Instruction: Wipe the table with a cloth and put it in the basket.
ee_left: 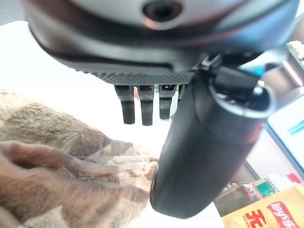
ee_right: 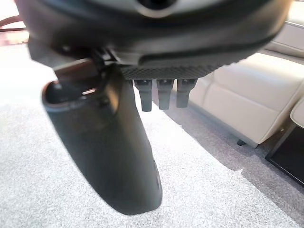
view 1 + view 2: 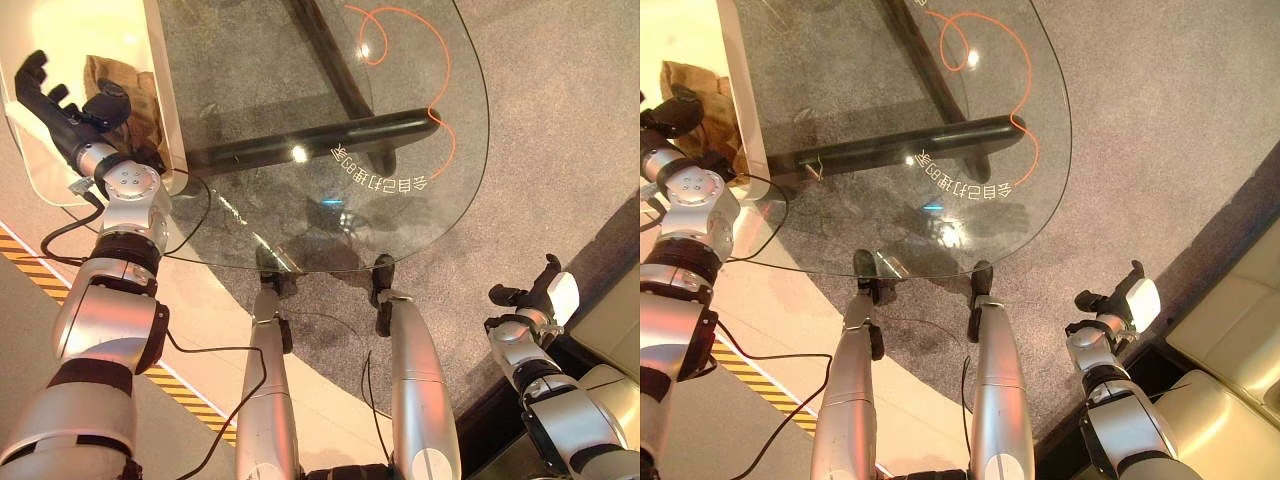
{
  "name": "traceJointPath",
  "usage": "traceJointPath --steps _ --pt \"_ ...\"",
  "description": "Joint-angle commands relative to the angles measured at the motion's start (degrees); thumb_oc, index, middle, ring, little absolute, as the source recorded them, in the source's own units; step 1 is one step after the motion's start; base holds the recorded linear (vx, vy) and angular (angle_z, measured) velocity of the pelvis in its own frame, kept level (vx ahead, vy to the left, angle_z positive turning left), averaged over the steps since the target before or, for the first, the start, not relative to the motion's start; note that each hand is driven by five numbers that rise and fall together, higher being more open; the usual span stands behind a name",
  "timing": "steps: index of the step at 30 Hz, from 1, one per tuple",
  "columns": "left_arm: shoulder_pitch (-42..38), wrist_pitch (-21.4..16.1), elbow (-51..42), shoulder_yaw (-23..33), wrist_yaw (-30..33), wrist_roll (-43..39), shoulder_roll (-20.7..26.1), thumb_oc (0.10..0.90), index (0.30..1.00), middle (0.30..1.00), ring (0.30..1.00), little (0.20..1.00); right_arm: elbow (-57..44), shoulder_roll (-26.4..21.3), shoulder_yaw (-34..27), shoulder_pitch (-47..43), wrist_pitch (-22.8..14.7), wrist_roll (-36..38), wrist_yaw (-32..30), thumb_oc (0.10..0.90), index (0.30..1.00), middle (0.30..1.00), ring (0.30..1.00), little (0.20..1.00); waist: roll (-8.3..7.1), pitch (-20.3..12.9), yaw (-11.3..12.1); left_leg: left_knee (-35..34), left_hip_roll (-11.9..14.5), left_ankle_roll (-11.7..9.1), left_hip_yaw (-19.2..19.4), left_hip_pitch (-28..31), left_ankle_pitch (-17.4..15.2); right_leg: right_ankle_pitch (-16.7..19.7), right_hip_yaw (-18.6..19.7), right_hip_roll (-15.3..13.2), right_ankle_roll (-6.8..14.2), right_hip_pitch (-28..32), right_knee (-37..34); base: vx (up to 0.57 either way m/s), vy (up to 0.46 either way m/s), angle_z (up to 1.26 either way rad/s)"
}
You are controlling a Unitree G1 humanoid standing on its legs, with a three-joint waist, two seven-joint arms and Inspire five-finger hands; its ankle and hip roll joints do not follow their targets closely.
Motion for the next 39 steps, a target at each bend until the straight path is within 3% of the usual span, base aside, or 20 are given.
traceJointPath --steps 1,14,17,23,28,33,39 --pt "-5.58 -3.21 2.11 -0.38 1.64 0.82 7.16 0.8 0.9 0.9 0.9 0.9 0.43 -1.62 -0.45 2.29 -0.56 -0.49 -2.24 0.8 0.9 0.9 0.9 0.9 -1.97 -1.51 0.63 8.09 -2.72 5.76 6.19 1.04 -10.92 6.68 3.16 5.32 -0.85 1.38 -9.74 0.0 0.0 0.0" --pt "-5.58 -3.49 2.07 -0.18 2.64 0.19 7.21 0.8 0.9 0.9 0.9 0.9 0.73 -1.24 -0.73 2.3 -1.26 -0.21 -1.95 0.8 0.9 0.9 0.9 0.9 -1.67 -1.51 0.79 7.5 -2.85 5.77 6.13 1.87 -10.87 6.72 2.95 5.2 -0.8 2.12 -10.15 0.0 0.0 0.0" --pt "-5.2 -5.01 1.82 0.18 3.98 0.61 7.2 0.8 0.9 0.9 0.9 0.9 0.74 -0.86 -0.93 2.76 -1.45 -0.17 -1.95 0.8 0.9 0.9 0.9 0.9 -1.39 -1.51 0.79 6.99 -2.92 5.82 6.15 2.74 -10.81 6.69 3.06 5.06 -0.69 2.73 -10.2 -0.02 -0.048 0.0" --pt "-2.66 -9.01 -1.46 2.1 9.01 3.16 8.07 0.8 0.9 0.9 0.9 0.9 0.86 0.53 -1.49 4.82 -2.1 0.26 -2.26 0.8 0.9 0.9 0.9 0.9 -0.47 -1.51 1.08 4.91 -3.17 5.74 6.4 7.27 -10.53 6.7 3.32 5.04 -0.29 6.49 -11.03 -0.02 -0.066 0.01" --pt "0.75 -10.68 -4.5 4.12 7.77 2.53 8.99 0.8 0.9 0.9 0.9 0.9 0.74 1.21 -2.81 7.27 -2.88 0.34 -0.86 0.8 0.9 0.9 0.9 0.9 0.46 -1.51 1.67 2.24 -3.42 5.46 6.58 12.98 -10.11 6.83 3.05 4.29 0.33 11.45 -12.82 -0.03 -0.093 0.01" --pt "14.31 -8.32 -12.8 9.43 -5.02 2.02 9.14 0.8 0.9 0.9 0.9 0.9 -0.87 1.71 -5.44 12.12 -4.02 1.31 5.9 0.8 0.9 0.9 0.9 0.9 1.24 -1.51 3.79 -6.07 -4.11 4.53 6.71 26.88 -8.29 8.33 0.99 2.56 1.76 25.67 -20.85 -0.03 -0.132 0.02" --pt "32.44 -5.18 -15.37 16.62 -17.86 0.89 6.59 0.8 0.9 0.9 0.9 0.9 -0.27 2.34 -9.06 19.55 -4.84 0.58 11.83 0.8 0.9 0.9 0.9 0.9 1.28 -8.96 5.87 -15.51 -4.16 3.67 6.25 37.95 -5.97 10.19 -1.6 1.15 2.76 38.54 -30.53 0.07 -0.102 0.05"
